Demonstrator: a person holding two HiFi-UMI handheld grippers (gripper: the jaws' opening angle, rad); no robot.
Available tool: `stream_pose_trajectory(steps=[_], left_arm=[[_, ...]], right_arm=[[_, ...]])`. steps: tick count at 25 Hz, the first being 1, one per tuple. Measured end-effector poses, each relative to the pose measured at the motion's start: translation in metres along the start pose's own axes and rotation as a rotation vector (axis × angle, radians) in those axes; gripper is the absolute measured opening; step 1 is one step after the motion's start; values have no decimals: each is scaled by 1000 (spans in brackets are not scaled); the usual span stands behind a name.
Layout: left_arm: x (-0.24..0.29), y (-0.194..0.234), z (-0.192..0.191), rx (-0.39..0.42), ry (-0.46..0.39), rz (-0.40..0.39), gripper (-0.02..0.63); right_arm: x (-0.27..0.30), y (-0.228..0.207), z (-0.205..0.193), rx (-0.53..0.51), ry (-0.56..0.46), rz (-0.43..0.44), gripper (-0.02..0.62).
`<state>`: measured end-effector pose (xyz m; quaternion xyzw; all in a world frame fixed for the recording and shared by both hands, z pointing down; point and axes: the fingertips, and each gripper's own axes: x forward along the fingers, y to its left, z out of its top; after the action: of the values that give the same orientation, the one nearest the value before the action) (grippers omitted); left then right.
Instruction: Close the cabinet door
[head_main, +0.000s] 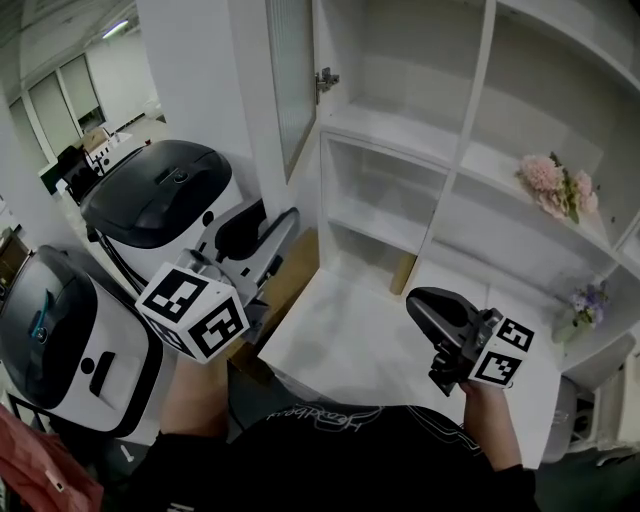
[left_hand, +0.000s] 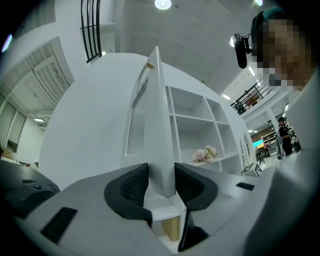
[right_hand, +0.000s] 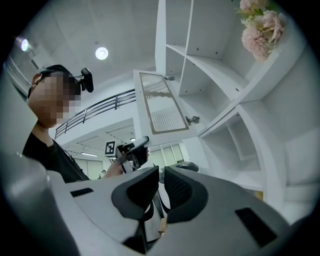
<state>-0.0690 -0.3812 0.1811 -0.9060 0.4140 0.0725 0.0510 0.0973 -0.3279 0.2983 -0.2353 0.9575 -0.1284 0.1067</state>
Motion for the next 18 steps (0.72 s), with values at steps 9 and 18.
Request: stream_pose_trajectory(steps=[9, 18], left_arm=[[32, -36, -8, 57, 33, 55, 181], [56, -60, -13, 71, 30, 113, 195]], right_arm=[[-39, -13, 7, 46, -50, 8, 60], [-76, -19, 19, 42, -82, -27, 60]])
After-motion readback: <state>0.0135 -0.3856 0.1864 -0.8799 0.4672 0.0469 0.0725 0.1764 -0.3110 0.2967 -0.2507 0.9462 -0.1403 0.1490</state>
